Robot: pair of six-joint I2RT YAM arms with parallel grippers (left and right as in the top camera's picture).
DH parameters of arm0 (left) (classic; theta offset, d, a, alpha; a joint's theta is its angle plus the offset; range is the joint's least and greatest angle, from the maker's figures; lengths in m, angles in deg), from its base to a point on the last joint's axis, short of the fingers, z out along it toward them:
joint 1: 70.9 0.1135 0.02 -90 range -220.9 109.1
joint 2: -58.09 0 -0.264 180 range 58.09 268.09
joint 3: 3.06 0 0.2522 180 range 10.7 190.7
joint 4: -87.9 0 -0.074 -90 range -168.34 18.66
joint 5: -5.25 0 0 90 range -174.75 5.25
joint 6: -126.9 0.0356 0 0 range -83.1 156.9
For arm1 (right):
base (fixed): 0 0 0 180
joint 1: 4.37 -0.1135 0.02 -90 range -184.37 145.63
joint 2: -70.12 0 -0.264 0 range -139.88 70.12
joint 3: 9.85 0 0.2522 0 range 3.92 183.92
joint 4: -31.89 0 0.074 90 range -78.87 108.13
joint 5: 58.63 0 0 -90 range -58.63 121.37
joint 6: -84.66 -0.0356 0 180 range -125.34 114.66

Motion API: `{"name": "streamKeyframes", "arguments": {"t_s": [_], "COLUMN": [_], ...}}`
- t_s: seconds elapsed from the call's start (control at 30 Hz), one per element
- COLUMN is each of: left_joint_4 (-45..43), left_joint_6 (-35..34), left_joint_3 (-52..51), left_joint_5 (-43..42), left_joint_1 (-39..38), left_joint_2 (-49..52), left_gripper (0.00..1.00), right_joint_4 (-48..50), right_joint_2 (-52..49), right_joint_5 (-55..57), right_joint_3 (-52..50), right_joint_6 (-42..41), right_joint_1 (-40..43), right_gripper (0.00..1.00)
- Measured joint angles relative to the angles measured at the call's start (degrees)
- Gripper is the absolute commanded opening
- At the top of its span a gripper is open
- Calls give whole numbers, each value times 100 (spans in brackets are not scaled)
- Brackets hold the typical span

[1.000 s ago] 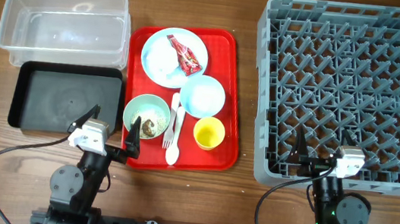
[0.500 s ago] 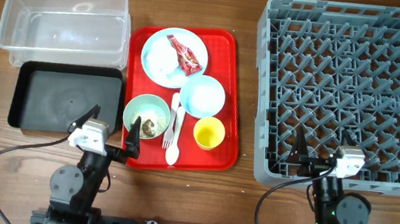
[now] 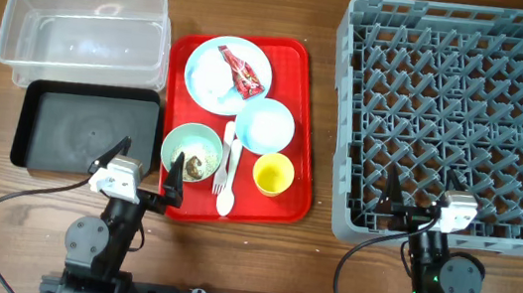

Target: Sort waste into correct bins and load items into the dishwasher rack

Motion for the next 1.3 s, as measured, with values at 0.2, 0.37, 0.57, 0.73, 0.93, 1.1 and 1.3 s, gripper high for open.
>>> {"name": "streamKeyframes", "arguments": {"t_s": [0.2,0.37,0.57,0.73,0.93,1.1,1.3], "left_joint_4": [295,1200,3510,3681,1235,345,184], "left_joint_6": [-66,-175,-181,-192,-308,-352,-356], "left_joint_3": [232,1945,5226,5980,6078,6076,6078], "left_joint_5": [7,9,2,-358,-501,-391,-90], "left_joint_1": [0,4,11,11,-201,-719,-774], "left_joint_2": [310,2743,6526,7368,8371,10000,10854], "left_gripper": [100,100,100,100,94,66,4], "right_joint_4": [-450,-1478,-3257,-3757,-3768,-3770,-3770], "right_joint_2": [-468,-2527,-5034,-5633,-5633,-5633,-5633], "right_joint_5": [-33,-129,-125,-129,-127,-129,-129], "right_joint_3": [358,2299,4509,5047,5058,5069,5069], "right_joint_6": [-111,-125,116,157,157,157,157], "right_joint_1": [0,0,0,0,0,0,0], "right_gripper": [100,100,100,100,100,100,100]}}
